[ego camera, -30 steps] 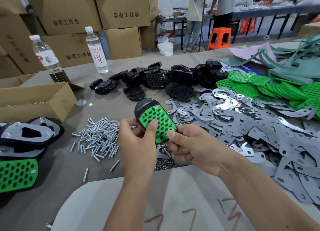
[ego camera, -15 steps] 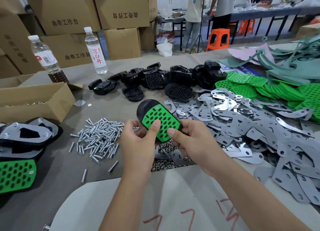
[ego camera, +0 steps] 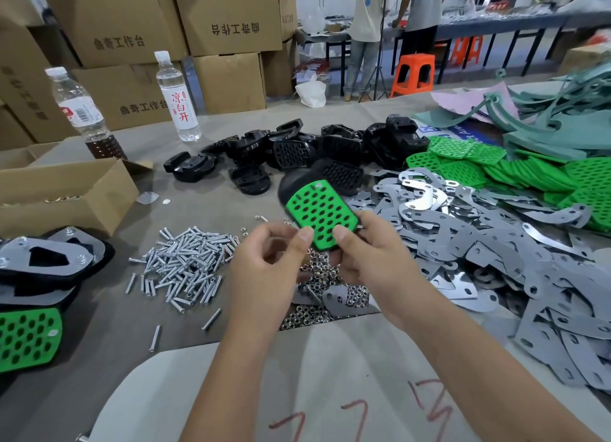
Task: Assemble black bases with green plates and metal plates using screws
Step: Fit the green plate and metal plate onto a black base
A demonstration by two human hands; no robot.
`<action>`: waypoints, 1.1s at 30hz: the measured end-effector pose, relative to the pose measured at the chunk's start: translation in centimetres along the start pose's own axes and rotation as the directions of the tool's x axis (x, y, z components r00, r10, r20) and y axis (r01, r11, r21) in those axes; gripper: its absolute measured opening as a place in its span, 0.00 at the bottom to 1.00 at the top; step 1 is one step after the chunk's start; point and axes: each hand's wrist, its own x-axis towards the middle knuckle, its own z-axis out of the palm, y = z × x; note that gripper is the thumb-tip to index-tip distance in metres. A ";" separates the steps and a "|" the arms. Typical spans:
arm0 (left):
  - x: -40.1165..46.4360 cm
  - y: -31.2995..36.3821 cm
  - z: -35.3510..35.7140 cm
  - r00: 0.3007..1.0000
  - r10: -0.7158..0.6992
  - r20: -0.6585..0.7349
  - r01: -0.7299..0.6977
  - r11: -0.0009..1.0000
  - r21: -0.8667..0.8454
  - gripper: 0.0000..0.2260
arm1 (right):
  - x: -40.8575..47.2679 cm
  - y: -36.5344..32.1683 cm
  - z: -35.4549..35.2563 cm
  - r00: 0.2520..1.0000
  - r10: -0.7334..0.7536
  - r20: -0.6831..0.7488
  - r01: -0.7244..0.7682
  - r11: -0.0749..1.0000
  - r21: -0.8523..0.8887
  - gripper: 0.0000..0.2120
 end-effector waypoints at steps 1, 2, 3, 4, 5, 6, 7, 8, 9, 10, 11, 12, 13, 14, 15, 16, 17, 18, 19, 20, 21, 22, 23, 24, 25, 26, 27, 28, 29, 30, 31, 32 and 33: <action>0.1 -0.2 -0.3 0.998 0.046 0.044 -0.053 0.981 0.185 0.14 | 0.2 -0.3 -0.3 0.998 0.008 -0.056 -0.007 1.000 0.015 0.04; 0.1 -0.4 -0.6 0.990 0.083 0.116 -0.122 0.914 0.387 0.15 | 0.3 -0.5 -0.6 0.994 0.016 -0.107 -0.014 1.000 0.020 0.05; 0.1 -0.5 -0.9 0.972 0.105 0.212 -0.207 0.809 0.550 0.15 | 0.4 -0.7 -1.0 0.988 0.024 -0.150 -0.022 1.000 0.018 0.05; 0.0 -0.5 -1.1 0.948 0.098 0.304 -0.281 0.710 0.646 0.15 | 0.6 -0.7 -1.4 0.983 0.034 -0.182 -0.032 0.999 0.014 0.06; 0.0 -0.5 -1.3 0.926 0.079 0.369 -0.327 0.653 0.683 0.14 | 0.6 -0.7 -1.6 0.978 0.044 -0.204 -0.043 0.999 0.010 0.06; 0.0 -0.5 -1.5 0.913 0.068 0.401 -0.350 0.636 0.688 0.14 | 0.7 -0.7 -1.8 0.974 0.057 -0.220 -0.056 0.998 0.013 0.07; 0.1 -0.4 -1.7 0.908 0.070 0.413 -0.356 0.645 0.676 0.14 | 0.7 -0.7 -1.8 0.970 0.072 -0.230 -0.068 0.997 0.024 0.07; 0.1 -0.4 -1.8 0.907 0.078 0.414 -0.356 0.668 0.653 0.13 | 0.7 -0.6 -1.7 0.968 0.087 -0.235 -0.080 0.996 0.042 0.07; 0.2 -0.3 -1.9 0.909 0.079 0.409 -0.345 0.692 0.634 0.13 | 0.7 -0.5 -1.7 0.966 0.101 -0.236 -0.090 0.994 0.060 0.07; 0.2 -0.3 -1.9 0.915 0.076 0.396 -0.328 0.712 0.621 0.13 | 0.6 -0.5 -1.7 0.966 0.112 -0.233 -0.097 0.993 0.074 0.07; 0.2 -0.4 -1.9 0.925 0.076 0.371 -0.307 0.727 0.615 0.13 | 0.6 -0.5 -1.7 0.966 0.119 -0.229 -0.102 0.991 0.082 0.06; 0.2 -0.5 -1.9 0.939 0.080 0.335 -0.282 0.739 0.612 0.12 | 0.6 -0.5 -1.6 0.967 0.124 -0.222 -0.107 0.990 0.087 0.06; 0.2 -0.6 -1.9 0.953 0.082 0.293 -0.252 0.752 0.610 0.12 | 0.6 -0.5 -1.6 0.968 0.128 -0.215 -0.111 0.990 0.090 0.07; 0.2 -0.7 -2.0 0.964 0.082 0.254 -0.223 0.768 0.600 0.13 | 0.5 -0.6 -1.5 0.969 0.133 -0.210 -0.116 0.989 0.093 0.07; 0.2 -0.7 -2.1 0.971 0.086 0.223 -0.205 0.780 0.592 0.15 | 0.5 -0.6 -1.5 0.969 0.137 -0.208 -0.119 0.988 0.094 0.07; 0.3 -0.8 -2.1 0.975 0.099 0.201 -0.202 0.778 0.594 0.16 | 0.5 -0.6 -1.5 0.968 0.139 -0.208 -0.123 0.988 0.088 0.07; 0.3 -0.8 -2.2 0.975 0.116 0.188 -0.209 0.765 0.610 0.15 | 0.5 -0.6 -1.5 0.967 0.142 -0.210 -0.128 0.989 0.079 0.07; 0.4 -1.0 -2.3 0.976 0.128 0.175 -0.211 0.752 0.624 0.15 | 0.5 -0.5 -1.5 0.967 0.144 -0.211 -0.132 0.989 0.071 0.08; 0.5 -1.1 -2.3 0.978 0.130 0.162 -0.204 0.751 0.628 0.14 | 0.5 -0.5 -1.5 0.966 0.147 -0.211 -0.135 0.988 0.070 0.08; 0.6 -1.1 -2.3 0.980 0.128 0.153 -0.196 0.755 0.626 0.14 | 0.5 -0.5 -1.5 0.966 0.149 -0.209 -0.137 0.988 0.072 0.08; 0.7 -1.2 -2.3 0.981 0.126 0.148 -0.191 0.760 0.621 0.15 | 0.5 -0.5 -1.5 0.967 0.150 -0.206 -0.137 0.988 0.075 0.08; 0.8 -1.3 -2.3 0.982 0.128 0.141 -0.188 0.768 0.612 0.15 | 0.5 -0.5 -1.4 0.968 0.149 -0.200 -0.137 0.988 0.076 0.07; 0.9 -1.4 -2.3 0.983 0.131 0.126 -0.181 0.782 0.597 0.16 | 0.5 -0.5 -1.4 0.970 0.148 -0.193 -0.137 0.988 0.068 0.07; 0.9 -1.4 -2.4 0.986 0.132 0.103 -0.167 0.803 0.573 0.17 | 0.5 -0.5 -1.4 0.972 0.147 -0.184 -0.140 0.989 0.051 0.06; 1.1 -1.3 -2.5 0.988 0.131 0.079 -0.153 0.827 0.541 0.18 | 0.4 -0.4 -1.4 0.974 0.146 -0.173 -0.145 0.989 0.019 0.05; 1.2 -1.3 -2.5 0.990 0.129 0.053 -0.138 0.853 0.503 0.18 | 0.4 -0.3 -1.3 0.976 0.145 -0.161 -0.151 0.988 -0.024 0.04; 1.3 -1.3 -2.6 0.992 0.125 0.021 -0.121 0.883 0.454 0.18 | 0.4 -0.2 -1.2 0.978 0.143 -0.150 -0.155 0.985 -0.070 0.04; 1.4 -1.2 -2.5 0.993 0.116 -0.028 -0.096 0.918 0.385 0.16 | 0.4 -0.1 -1.1 0.981 0.138 -0.138 -0.154 0.982 -0.110 0.04; 1.5 -1.2 -2.5 0.990 0.102 -0.095 -0.071 0.955 0.287 0.15 | 0.4 0.0 -0.9 0.984 0.131 -0.123 -0.149 0.978 -0.144 0.04; 1.5 -1.1 -2.4 0.983 0.087 -0.164 -0.059 0.985 0.163 0.14 | 0.3 0.0 -0.8 0.986 0.125 -0.106 -0.142 0.975 -0.172 0.04; 1.4 -0.8 -2.4 0.973 0.070 -0.222 -0.064 0.997 0.035 0.13 | 0.2 0.1 -0.6 0.989 0.120 -0.088 -0.135 0.971 -0.198 0.04; 1.3 -0.6 -2.4 0.963 0.066 -0.262 -0.086 0.994 -0.067 0.14 | 0.1 0.1 -0.5 0.991 0.112 -0.070 -0.125 0.967 -0.224 0.04; 1.3 -0.5 -2.4 0.956 0.080 -0.282 -0.118 0.986 -0.122 0.15 | 0.0 0.1 -0.3 0.993 0.102 -0.054 -0.113 0.962 -0.249 0.04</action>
